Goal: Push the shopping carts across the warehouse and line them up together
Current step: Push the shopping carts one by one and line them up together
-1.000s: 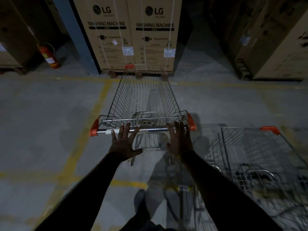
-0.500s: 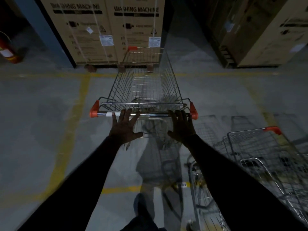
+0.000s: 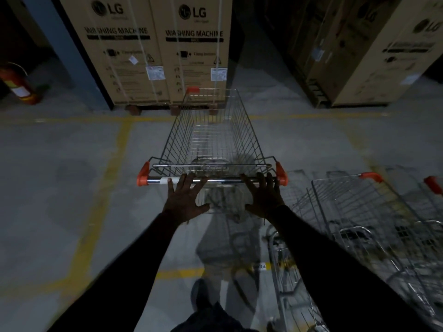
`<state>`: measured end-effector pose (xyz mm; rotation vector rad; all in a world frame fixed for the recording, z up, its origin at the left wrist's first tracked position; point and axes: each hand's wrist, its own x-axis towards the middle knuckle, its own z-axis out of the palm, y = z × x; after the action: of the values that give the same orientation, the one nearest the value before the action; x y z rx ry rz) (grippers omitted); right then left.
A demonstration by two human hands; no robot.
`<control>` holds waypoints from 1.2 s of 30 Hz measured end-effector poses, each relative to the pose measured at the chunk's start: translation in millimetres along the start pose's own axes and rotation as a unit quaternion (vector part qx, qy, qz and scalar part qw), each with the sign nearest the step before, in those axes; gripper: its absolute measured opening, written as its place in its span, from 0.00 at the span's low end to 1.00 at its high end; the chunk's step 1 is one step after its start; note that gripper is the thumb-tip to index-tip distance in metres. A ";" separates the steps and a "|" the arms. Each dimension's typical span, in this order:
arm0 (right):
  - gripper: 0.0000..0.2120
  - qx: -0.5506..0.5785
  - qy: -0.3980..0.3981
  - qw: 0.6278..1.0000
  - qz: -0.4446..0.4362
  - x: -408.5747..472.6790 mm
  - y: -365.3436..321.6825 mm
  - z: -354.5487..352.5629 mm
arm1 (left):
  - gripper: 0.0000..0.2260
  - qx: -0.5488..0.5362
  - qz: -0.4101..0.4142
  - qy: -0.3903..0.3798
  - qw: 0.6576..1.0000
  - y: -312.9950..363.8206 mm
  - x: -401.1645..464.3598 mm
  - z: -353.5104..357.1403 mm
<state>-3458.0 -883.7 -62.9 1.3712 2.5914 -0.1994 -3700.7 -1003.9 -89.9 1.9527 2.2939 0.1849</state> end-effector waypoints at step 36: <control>0.52 -0.011 -0.021 0.999 0.036 -342.1 -49.6 86.9 | 0.42 0.015 0.047 0.027 0.998 101.3 -339.0 15.0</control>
<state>-3301.5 -1204.0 -63.7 1.4338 2.4987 -0.1852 -3545.9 -1322.3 -82.3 2.0983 2.2513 0.2160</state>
